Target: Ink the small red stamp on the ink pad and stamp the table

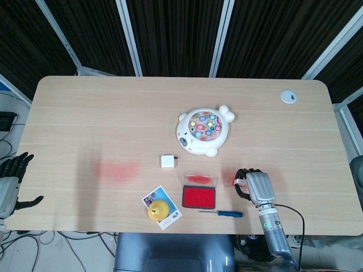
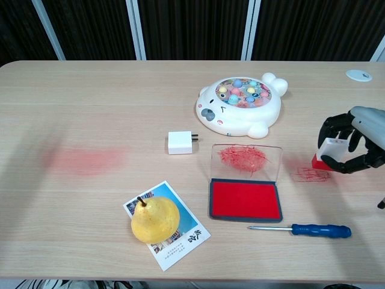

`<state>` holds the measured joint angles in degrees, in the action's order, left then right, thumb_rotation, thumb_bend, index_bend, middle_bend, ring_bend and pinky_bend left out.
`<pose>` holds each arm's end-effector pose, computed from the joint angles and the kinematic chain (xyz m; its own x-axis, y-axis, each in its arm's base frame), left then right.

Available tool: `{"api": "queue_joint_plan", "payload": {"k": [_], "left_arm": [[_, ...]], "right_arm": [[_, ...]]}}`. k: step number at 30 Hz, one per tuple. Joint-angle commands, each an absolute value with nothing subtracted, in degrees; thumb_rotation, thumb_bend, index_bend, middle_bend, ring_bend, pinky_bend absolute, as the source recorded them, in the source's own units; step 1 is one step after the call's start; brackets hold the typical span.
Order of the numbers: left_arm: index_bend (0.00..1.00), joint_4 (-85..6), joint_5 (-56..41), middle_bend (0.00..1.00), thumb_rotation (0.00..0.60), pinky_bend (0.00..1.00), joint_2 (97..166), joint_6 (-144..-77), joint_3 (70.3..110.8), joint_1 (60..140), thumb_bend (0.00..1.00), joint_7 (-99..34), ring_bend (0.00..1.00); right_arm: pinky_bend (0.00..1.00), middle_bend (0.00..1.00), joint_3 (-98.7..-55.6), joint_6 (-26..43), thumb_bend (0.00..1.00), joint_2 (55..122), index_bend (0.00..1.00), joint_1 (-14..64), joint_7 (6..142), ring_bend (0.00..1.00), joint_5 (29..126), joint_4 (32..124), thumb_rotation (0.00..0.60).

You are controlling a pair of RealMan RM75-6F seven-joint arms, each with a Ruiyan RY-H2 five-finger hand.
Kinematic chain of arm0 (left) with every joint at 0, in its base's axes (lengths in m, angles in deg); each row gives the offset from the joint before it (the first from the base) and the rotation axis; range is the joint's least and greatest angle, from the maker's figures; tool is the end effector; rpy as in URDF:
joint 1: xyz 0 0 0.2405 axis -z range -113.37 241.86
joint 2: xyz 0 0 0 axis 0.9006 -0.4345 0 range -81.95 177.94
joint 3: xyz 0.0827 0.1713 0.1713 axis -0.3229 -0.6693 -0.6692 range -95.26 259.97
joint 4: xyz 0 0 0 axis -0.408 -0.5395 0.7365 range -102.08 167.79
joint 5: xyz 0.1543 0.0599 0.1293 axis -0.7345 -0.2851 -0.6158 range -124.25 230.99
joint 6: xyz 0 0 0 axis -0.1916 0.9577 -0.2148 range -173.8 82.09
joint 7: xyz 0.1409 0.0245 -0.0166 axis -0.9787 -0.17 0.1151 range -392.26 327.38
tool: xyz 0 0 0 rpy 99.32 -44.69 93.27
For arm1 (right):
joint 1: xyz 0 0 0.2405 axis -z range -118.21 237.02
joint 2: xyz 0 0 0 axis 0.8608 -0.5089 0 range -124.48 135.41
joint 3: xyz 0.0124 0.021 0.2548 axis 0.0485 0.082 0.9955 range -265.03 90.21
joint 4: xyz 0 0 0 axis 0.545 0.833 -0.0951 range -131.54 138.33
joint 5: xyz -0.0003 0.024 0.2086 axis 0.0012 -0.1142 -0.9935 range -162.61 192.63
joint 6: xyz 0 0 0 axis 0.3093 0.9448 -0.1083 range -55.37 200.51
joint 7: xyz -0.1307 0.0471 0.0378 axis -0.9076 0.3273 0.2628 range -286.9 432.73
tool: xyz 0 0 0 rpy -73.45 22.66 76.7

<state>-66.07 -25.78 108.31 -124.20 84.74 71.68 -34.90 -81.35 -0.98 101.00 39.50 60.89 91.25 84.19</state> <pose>-0.3071 0.1896 0.1583 0.3730 0.1186 0.9202 0.9228 0.0560 -0.3812 -0.2328 -0.2533 -0.0168 0.2572 -0.1423 0.9558 -0.9627 -0.1238 0.2406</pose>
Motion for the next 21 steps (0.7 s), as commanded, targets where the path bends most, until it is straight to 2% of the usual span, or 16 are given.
{"api": "queue_joint_plan", "payload": {"k": [1,21], "left_arm": [[0.00,-66.10,-25.71,0.00,0.600,0.00,108.26,-124.06,84.75,71.73,0.00,-34.82,0.00],[0.00,-66.53,-25.14,0.00,0.600,0.00,107.93,-122.97,84.77,72.08,0.00,-34.36,0.00]], "right_arm": [[0.47,0.63,-81.36,-0.40,0.60,103.40,0.80,38.82,62.26,0.47,92.29,80.92,0.600],[0.47,0.60,-78.72,3.42,0.58,108.75,0.80,36.57,64.43,0.44,90.00,71.72,0.600]]}}
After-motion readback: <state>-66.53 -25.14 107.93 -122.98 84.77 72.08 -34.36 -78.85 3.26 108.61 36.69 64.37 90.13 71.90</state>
